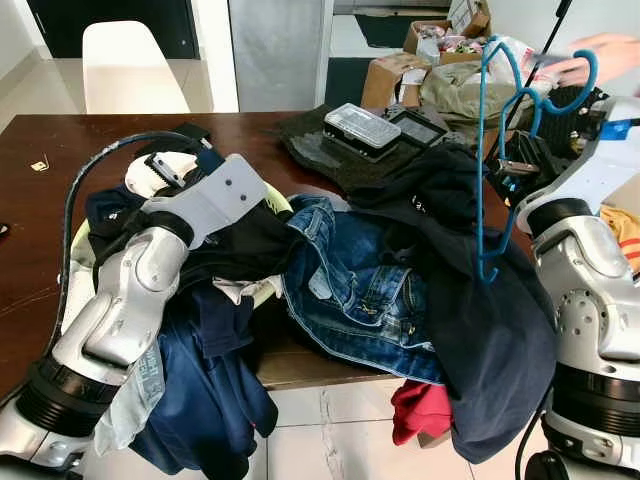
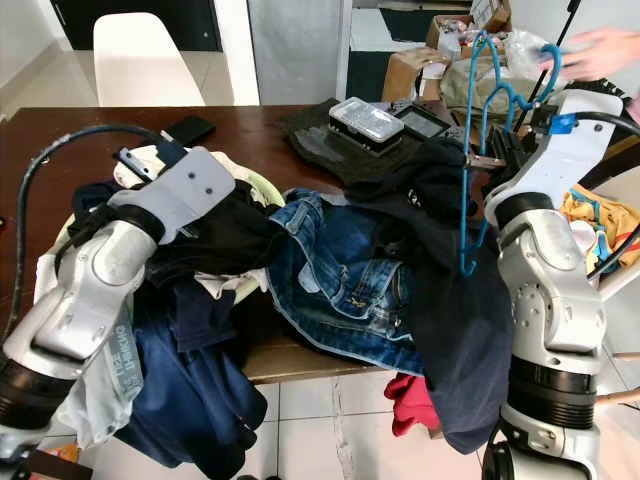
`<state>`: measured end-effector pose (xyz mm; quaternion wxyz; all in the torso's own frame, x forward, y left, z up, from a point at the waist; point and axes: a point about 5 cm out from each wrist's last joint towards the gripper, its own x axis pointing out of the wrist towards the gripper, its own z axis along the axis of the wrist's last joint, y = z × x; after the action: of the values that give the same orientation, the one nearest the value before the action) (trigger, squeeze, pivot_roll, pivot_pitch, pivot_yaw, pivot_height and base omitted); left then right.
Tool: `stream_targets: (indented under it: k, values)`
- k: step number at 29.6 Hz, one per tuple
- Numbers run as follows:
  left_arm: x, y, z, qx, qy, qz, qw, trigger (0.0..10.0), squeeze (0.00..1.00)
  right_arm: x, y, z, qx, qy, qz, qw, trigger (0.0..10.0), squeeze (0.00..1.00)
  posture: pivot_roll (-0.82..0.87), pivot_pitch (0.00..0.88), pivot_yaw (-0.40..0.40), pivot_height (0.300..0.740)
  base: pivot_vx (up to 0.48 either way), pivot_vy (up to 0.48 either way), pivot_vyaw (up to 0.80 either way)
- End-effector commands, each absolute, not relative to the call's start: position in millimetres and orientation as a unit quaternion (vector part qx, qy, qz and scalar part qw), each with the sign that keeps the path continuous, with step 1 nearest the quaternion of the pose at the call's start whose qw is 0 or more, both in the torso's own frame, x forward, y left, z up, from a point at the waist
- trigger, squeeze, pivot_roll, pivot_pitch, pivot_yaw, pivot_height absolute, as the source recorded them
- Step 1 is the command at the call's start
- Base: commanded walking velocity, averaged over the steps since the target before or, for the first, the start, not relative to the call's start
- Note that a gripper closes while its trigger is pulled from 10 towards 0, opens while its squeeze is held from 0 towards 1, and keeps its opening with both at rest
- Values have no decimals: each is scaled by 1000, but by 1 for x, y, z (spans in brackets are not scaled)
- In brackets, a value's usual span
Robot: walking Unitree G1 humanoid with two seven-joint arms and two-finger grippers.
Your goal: Hang hanger
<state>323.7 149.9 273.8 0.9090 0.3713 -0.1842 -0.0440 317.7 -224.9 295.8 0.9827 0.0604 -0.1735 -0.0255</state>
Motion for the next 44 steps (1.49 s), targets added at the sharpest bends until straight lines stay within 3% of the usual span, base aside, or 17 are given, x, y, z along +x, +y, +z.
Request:
stream_targets:
  k: [1, 5, 7, 8, 9, 11, 12, 17, 25, 26, 27, 28, 34, 44]
  values:
    - [317, 136, 288, 318, -222, -89, 918, 0, 0, 318, -225, 296, 56, -169, -25, 984, 10000, 0, 87, 161, -33, 740, 0, 0, 0]
    - [296, 116, 334, 180, -316, -166, 916, 0, 0, 319, -224, 295, 57, -169, -23, 984, 10000, 0, 89, 160, -34, 740, 0, 0, 0]
    - [293, 116, 341, 165, -326, -175, 914, 0, 0, 319, -224, 295, 57, -168, -22, 984, 10000, 0, 89, 160, -34, 740, 0, 0, 0]
    - [290, 120, 349, 118, -322, -196, 919, 10000, 0, 320, -222, 294, 58, -168, -21, 984, 10000, 0, 95, 163, -35, 740, 0, 0, 0]
    - [290, 123, 348, 115, -308, -205, 922, 10000, 596, 320, -222, 294, 59, -168, -21, 984, 10000, 0, 101, 166, -34, 740, 0, 0, 0]
    - [290, 126, 345, 118, -293, -212, 925, 10000, 596, 320, -222, 293, 60, -167, -21, 984, 10000, 0, 101, 166, -34, 740, 0, 0, 0]
    - [291, 128, 340, 127, -280, -208, 929, 10000, 1000, 320, -222, 293, 60, -167, -21, 984, 10000, 0, 103, 168, -33, 740, 0, 0, 0]
    - [291, 134, 316, 159, -245, -177, 940, 10000, 1000, 320, -224, 292, 60, -166, -23, 984, 10000, 0, 107, 174, -32, 740, 0, 0, 0]
    - [278, 132, 292, 249, -249, -95, 931, 10000, 1000, 321, -223, 291, 62, -163, -22, 984, 10000, 0, 116, 176, -38, 740, 0, 0, 0]
    - [277, 133, 290, 251, -249, -77, 932, 10000, 361, 322, -222, 290, 62, -163, -20, 984, 10000, 0, 116, 176, -37, 740, 0, 0, 0]
    - [277, 133, 290, 251, -249, -77, 932, 10000, 361, 322, -222, 290, 62, -163, -20, 984, 10000, 0, 116, 176, -37, 740, 0, 0, 0]
    - [275, 136, 289, 241, -257, -61, 934, 10000, 0, 322, -221, 290, 62, -162, -18, 985, 10000, 0, 115, 175, -38, 740, 0, 0, 0]
    - [269, 154, 290, 243, -271, 12, 931, 10000, 0, 323, -214, 280, 63, -151, -6, 987, 10000, 0, 116, 176, -39, 740, 0, -288, 0]
    - [263, 159, 299, 252, -292, 89, 918, 10000, 0, 325, -204, 274, 65, -146, 26, 987, 10000, 0, 125, 178, -44, 740, 0, -329, 0]
